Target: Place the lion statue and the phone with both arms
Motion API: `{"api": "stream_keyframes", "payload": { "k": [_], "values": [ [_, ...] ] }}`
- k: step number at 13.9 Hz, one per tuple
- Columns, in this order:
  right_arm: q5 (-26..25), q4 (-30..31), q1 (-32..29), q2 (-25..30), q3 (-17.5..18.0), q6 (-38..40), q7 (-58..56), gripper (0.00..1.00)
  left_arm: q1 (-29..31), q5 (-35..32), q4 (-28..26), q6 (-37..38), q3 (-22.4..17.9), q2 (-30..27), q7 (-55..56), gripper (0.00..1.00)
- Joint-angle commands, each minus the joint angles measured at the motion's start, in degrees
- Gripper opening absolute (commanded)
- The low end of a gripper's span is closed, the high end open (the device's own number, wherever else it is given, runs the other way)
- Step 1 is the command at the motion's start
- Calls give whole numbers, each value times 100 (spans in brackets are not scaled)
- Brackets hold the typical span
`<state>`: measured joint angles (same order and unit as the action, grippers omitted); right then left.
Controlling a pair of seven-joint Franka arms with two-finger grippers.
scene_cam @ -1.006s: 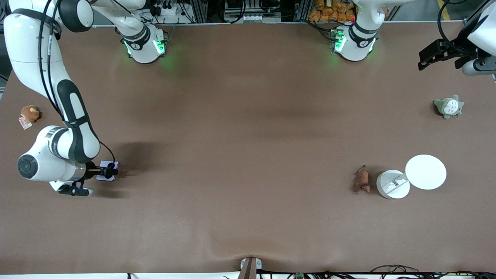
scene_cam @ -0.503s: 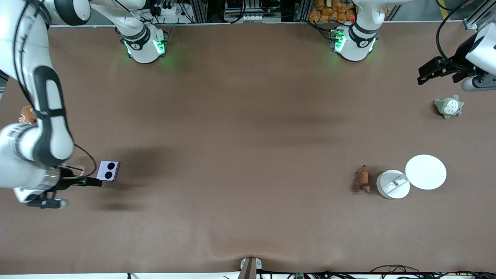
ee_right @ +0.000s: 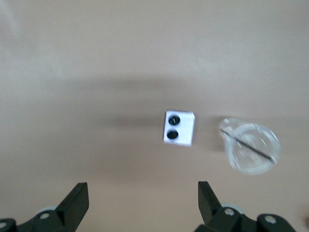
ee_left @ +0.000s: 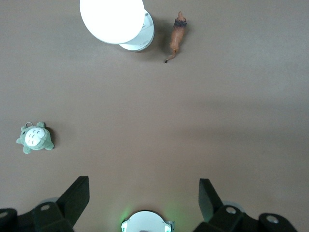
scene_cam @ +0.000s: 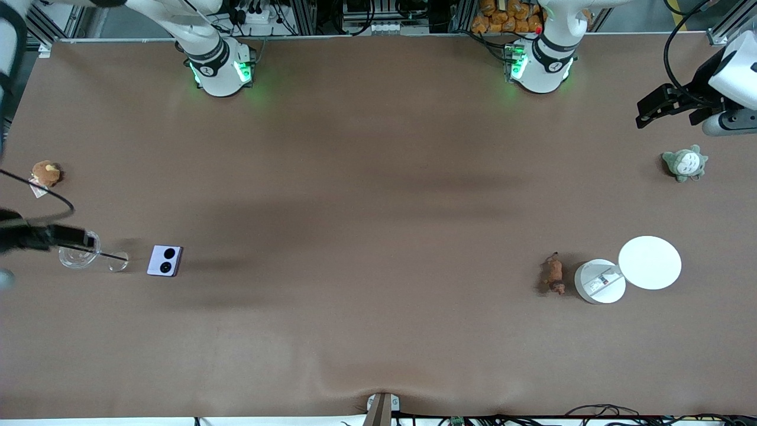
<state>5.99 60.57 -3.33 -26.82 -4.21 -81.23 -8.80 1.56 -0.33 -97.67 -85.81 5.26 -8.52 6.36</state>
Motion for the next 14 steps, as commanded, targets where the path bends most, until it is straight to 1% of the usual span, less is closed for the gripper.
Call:
{"api": "stream_keyframes", "payload": {
  "k": [1,2,3,5,6,7,10,12,13,14],
  "values": [
    [-414,445,385,957,43,510,762,100,37,60,-112,-68,19,-133,-65,100],
    [-415,804,421,1343,52,547,957,100,37,60,-95,-59,19,-133,-65,100],
    [-424,1434,430,1834,52,399,968,100,37,60,-77,-59,19,-115,-65,100],
    [-424,2804,395,2836,43,-179,1003,100,28,60,-77,-59,28,-98,-65,100],
    [-424,3299,395,3215,43,-400,995,100,28,60,-77,-59,28,-106,-65,100],
    [-432,3434,403,3349,43,-385,994,100,28,60,-77,-33,28,-124,-65,100],
    [-598,3348,430,3298,69,-446,986,100,37,60,-68,73,28,-150,-74,100],
    [-643,2814,439,2966,69,-402,924,100,37,60,2,143,28,-159,-83,100],
    [-669,2455,439,2694,69,-367,924,100,28,60,80,169,28,-142,-91,100],
    [-705,2295,447,2596,69,-315,898,100,28,60,99,196,28,-142,-83,100]
  ]
}}
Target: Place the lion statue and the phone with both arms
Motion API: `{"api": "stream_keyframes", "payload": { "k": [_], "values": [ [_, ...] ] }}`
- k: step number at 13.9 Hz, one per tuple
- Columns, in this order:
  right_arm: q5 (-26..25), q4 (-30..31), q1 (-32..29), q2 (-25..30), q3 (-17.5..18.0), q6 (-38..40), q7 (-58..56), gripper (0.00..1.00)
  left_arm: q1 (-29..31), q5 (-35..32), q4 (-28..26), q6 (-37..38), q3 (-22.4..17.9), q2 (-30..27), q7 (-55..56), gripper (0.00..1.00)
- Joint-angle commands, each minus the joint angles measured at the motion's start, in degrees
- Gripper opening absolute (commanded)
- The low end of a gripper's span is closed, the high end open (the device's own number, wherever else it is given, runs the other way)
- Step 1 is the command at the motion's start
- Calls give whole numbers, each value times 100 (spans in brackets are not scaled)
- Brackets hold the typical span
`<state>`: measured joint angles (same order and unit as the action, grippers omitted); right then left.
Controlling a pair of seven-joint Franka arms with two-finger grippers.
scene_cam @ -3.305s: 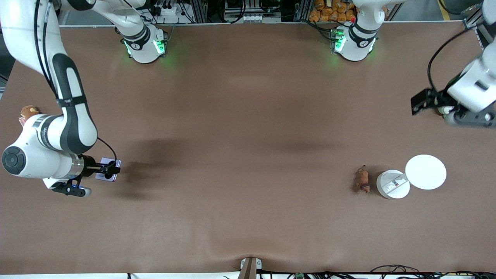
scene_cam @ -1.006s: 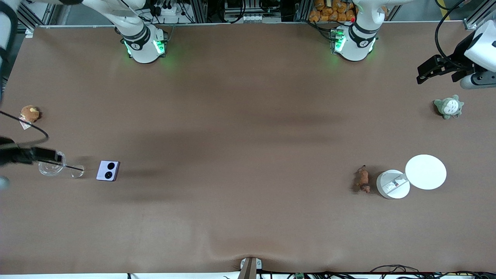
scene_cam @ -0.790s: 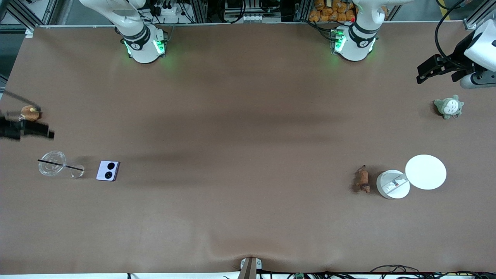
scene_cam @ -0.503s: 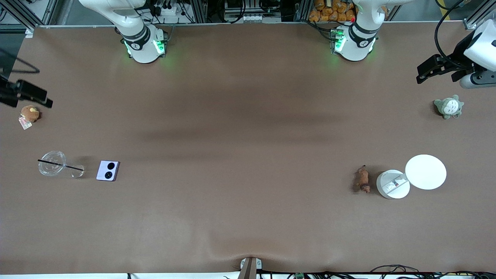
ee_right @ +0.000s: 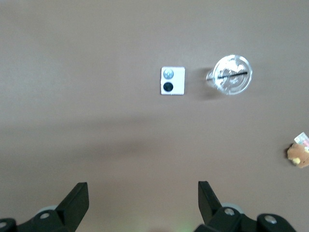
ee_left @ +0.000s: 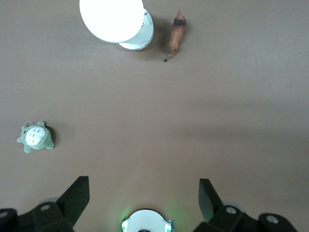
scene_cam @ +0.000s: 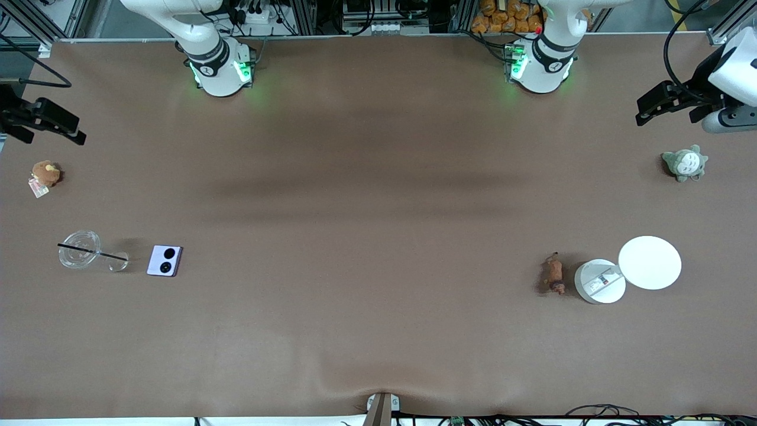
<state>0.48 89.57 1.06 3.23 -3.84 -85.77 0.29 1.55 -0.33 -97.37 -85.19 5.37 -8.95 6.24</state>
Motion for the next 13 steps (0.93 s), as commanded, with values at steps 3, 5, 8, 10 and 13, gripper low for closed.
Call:
{"api": "stream_keyframes", "payload": {
  "k": [3,5,8,10,13],
  "values": [
    [-163,-564,8,-411,33,184,-152,100,21,68,140,134,17,-10,-62,100],
    [-163,-529,34,-402,33,271,-152,100,3,68,297,125,35,86,-70,100],
    [-163,-529,96,-402,33,289,-117,100,-6,77,439,134,35,174,-44,100],
    [-163,-529,96,-394,33,289,-108,100,-6,77,456,134,35,201,-44,100],
    [-163,-520,96,-394,33,298,-161,100,-6,77,439,143,35,201,-44,100]
  ]
}}
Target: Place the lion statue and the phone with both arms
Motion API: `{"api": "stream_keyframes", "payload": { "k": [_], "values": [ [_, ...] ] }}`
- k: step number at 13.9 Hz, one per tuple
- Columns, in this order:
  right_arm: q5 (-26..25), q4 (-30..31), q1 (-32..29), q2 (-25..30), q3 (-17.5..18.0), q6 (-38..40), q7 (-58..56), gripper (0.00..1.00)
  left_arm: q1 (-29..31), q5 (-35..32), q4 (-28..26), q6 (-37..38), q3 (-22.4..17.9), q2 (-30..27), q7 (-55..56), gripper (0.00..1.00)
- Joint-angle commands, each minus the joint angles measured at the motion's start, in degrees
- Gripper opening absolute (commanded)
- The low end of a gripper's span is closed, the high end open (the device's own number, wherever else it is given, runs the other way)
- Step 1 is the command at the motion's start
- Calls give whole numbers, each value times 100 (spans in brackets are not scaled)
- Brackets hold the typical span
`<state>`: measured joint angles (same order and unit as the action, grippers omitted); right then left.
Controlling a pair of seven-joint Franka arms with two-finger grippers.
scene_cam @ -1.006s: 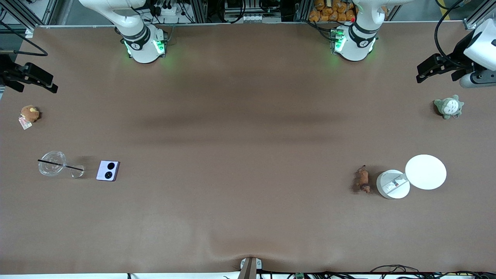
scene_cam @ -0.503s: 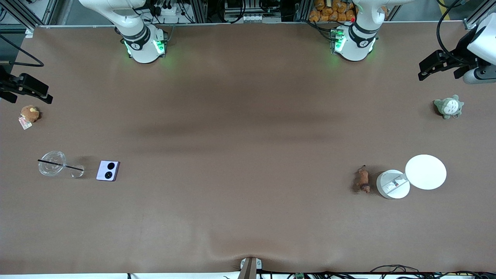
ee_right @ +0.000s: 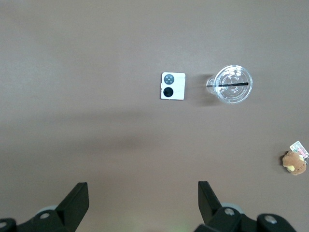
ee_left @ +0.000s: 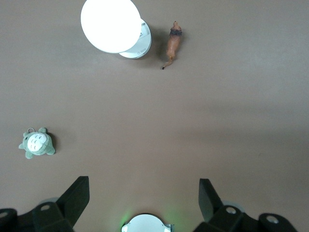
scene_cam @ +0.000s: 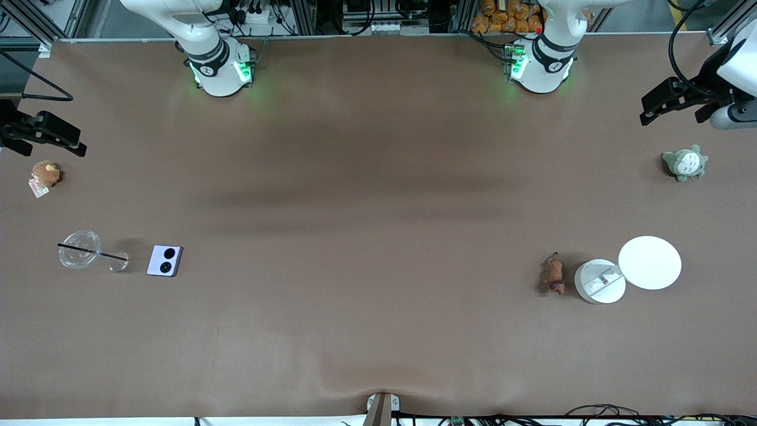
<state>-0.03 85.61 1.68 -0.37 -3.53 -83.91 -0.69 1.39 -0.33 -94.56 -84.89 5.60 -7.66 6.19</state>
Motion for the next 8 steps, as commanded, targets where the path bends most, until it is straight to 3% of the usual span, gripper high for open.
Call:
{"api": "stream_keyframes", "payload": {
  "k": [1,8],
  "values": [
    [-111,-124,34,-33,1,112,-62,100,19,77,149,113,11,71,-47,100],
    [-111,-124,25,-33,1,120,-63,100,11,77,148,113,11,71,-56,100]
  ]
}}
